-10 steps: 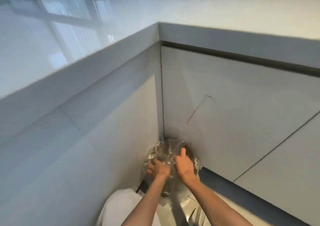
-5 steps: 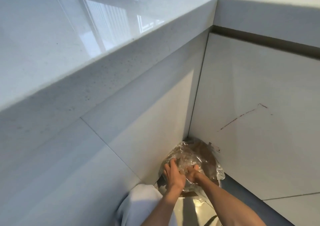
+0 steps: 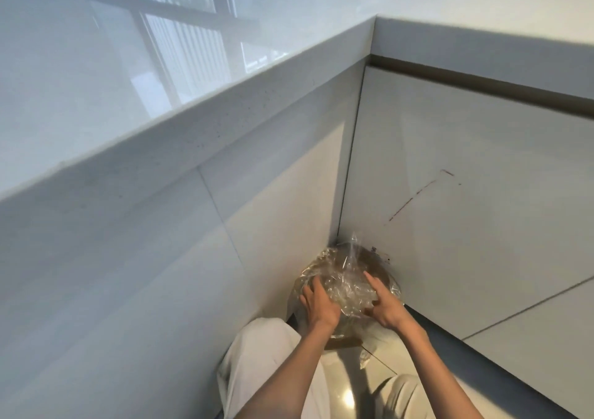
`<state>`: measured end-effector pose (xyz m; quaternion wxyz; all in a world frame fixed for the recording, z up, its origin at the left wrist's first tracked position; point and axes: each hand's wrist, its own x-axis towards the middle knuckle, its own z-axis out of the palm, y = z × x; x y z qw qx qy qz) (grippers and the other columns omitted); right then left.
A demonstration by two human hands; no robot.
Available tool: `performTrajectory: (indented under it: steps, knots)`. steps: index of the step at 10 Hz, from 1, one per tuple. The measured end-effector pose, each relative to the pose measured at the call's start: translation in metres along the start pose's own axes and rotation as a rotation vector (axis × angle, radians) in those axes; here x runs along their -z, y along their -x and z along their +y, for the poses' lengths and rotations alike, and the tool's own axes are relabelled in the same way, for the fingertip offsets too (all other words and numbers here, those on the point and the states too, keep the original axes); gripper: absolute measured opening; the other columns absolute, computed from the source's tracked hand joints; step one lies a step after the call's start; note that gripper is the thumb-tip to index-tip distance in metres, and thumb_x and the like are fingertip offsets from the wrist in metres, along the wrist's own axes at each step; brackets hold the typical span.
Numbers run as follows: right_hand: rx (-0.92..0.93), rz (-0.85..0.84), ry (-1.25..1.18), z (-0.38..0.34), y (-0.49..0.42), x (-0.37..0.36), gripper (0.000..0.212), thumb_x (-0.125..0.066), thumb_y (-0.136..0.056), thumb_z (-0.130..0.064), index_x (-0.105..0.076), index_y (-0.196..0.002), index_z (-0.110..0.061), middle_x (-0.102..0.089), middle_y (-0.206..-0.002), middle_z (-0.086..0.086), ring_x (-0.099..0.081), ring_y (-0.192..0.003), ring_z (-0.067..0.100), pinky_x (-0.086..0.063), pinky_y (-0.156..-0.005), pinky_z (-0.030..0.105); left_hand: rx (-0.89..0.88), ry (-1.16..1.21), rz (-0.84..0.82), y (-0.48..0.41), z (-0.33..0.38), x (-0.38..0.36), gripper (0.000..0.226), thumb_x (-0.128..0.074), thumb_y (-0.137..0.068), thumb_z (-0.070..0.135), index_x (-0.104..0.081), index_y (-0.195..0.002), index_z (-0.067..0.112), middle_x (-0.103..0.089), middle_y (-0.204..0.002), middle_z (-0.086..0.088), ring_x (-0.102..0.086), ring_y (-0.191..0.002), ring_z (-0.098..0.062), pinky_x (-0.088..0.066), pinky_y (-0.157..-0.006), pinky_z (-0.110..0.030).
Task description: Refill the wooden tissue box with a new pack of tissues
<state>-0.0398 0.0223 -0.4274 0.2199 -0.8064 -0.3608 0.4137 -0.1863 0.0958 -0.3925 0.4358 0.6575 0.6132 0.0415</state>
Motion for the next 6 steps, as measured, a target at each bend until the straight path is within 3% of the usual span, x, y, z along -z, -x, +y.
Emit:
performTrajectory:
  steps: [1, 2, 3, 4, 5, 6]
  knots:
    - [0.032, 0.062, -0.08, 0.006, 0.02, -0.003, 0.111, -0.075, -0.078, -0.002, -0.004, -0.155, -0.039, -0.005, -0.165, 0.002, -0.014, -0.151, 0.025, -0.031, -0.117, 0.048, -0.026, 0.023, 0.015, 0.016, 0.001, 0.006, 0.073, -0.061, -0.085, 0.005, -0.026, -0.147, 0.022, -0.024, -0.152, -0.011, -0.016, -0.142, -0.032, -0.027, -0.113, -0.045]
    - [0.038, 0.204, -0.143, 0.016, 0.031, -0.001, 0.108, -0.074, -0.079, -0.005, -0.005, -0.155, -0.035, -0.024, -0.155, -0.005, -0.04, -0.138, 0.026, -0.041, -0.109, 0.048, -0.013, 0.055, 0.018, 0.03, 0.004, 0.013, 0.073, -0.058, -0.086, 0.006, -0.022, -0.149, 0.018, -0.021, -0.153, -0.014, -0.015, -0.141, -0.033, -0.025, -0.114, -0.045]
    - [0.02, 0.357, -0.085, 0.008, 0.049, 0.011, 0.077, -0.069, -0.084, -0.015, -0.032, -0.148, -0.039, -0.048, -0.141, -0.004, -0.057, -0.123, 0.025, -0.048, -0.103, 0.045, 0.022, 0.11, 0.032, 0.046, 0.01, 0.023, 0.069, -0.057, -0.086, 0.007, -0.024, -0.146, 0.013, -0.024, -0.151, -0.017, -0.02, -0.138, -0.035, -0.026, -0.111, -0.042]
    - [-0.062, 0.408, 0.087, -0.021, 0.076, 0.028, 0.016, -0.06, -0.094, -0.022, -0.066, -0.109, -0.024, -0.07, -0.111, 0.001, -0.065, -0.1, 0.019, -0.053, -0.089, 0.038, 0.058, 0.081, 0.063, 0.054, 0.018, 0.034, 0.056, -0.054, -0.089, 0.012, -0.033, -0.14, 0.007, -0.036, -0.145, -0.019, -0.033, -0.134, -0.036, -0.033, -0.106, -0.043]
    - [-0.154, 0.25, 0.19, -0.043, 0.098, 0.033, 0.019, -0.054, -0.093, -0.031, -0.068, -0.084, -0.024, -0.072, -0.09, 0.0, -0.066, -0.082, 0.02, -0.057, -0.078, 0.038, 0.047, 0.004, -0.025, 0.067, 0.029, 0.038, 0.033, -0.053, -0.091, 0.014, -0.055, -0.123, 0.005, -0.064, -0.114, -0.013, -0.062, -0.095, -0.029, -0.052, -0.078, -0.036]
    - [-0.241, 0.122, 0.216, -0.054, 0.104, 0.039, 0.02, -0.05, -0.09, -0.028, -0.067, -0.08, -0.022, -0.072, -0.093, 0.009, -0.069, -0.085, 0.028, -0.058, -0.079, 0.041, 0.033, -0.134, -0.159, 0.088, 0.049, 0.046, 0.03, -0.041, -0.101, 0.018, -0.06, -0.117, 0.002, -0.063, -0.09, -0.006, -0.056, -0.072, -0.019, -0.045, -0.063, -0.031]
